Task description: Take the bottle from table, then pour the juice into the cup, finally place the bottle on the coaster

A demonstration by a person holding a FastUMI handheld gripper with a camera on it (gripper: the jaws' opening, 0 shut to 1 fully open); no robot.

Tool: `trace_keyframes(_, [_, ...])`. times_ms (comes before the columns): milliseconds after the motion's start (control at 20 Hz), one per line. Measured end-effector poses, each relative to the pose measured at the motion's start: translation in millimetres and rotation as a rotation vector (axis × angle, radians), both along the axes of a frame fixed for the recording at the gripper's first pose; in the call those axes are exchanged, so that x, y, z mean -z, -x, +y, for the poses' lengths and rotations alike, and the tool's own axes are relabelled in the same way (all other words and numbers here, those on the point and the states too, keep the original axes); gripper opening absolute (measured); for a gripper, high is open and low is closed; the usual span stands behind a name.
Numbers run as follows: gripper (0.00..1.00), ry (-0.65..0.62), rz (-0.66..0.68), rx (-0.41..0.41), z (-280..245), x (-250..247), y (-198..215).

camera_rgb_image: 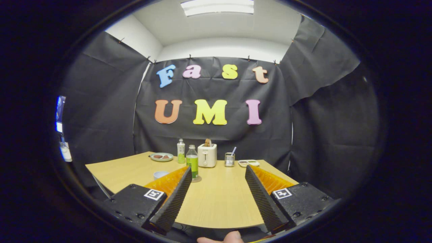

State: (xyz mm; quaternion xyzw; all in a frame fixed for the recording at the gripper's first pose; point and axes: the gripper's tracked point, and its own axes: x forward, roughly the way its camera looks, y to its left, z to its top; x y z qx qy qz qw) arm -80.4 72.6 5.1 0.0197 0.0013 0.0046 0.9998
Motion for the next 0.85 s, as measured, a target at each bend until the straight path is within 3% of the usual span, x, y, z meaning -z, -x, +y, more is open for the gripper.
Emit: trace_keyframes(850, [1.0, -0.01, 0.019, 0.003, -3.8, 17.4, -4.8])
